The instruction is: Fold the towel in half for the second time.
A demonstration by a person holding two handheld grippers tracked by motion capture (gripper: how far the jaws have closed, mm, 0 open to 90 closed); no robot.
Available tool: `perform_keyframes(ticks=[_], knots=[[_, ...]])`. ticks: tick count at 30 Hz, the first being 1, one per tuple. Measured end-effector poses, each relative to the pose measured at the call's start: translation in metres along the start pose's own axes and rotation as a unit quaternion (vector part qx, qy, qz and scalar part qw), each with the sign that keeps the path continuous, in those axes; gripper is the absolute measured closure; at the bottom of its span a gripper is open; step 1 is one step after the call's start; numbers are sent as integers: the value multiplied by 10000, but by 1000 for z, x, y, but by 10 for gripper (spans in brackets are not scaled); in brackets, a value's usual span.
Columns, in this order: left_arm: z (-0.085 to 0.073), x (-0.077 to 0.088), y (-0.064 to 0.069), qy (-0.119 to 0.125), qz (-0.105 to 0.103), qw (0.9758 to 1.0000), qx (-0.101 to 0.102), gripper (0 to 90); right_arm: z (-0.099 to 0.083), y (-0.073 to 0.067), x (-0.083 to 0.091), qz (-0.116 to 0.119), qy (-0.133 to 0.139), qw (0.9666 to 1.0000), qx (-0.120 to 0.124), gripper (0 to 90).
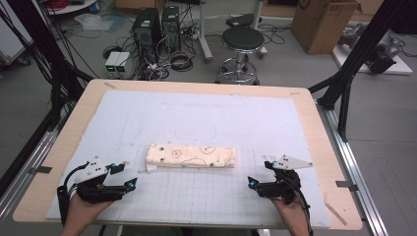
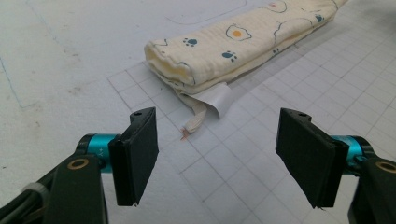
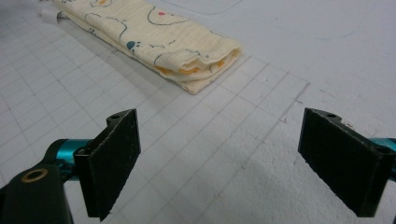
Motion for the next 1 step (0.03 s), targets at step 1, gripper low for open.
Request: perform_keyframes(ticks=[1], knots=[[0, 0, 0, 16, 4, 10000, 22, 301, 0, 0, 0, -10, 8, 10000, 4, 124]])
Point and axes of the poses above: each handheld gripper's, and its own axes: x roughly backward along the jaws, z roughly out of its top, y roughly to its right, the point moved 6 cm from there along -x, roughly forward along the jaws, and after that the axes turned 2 degrees about -y, right-handed, at the moved point
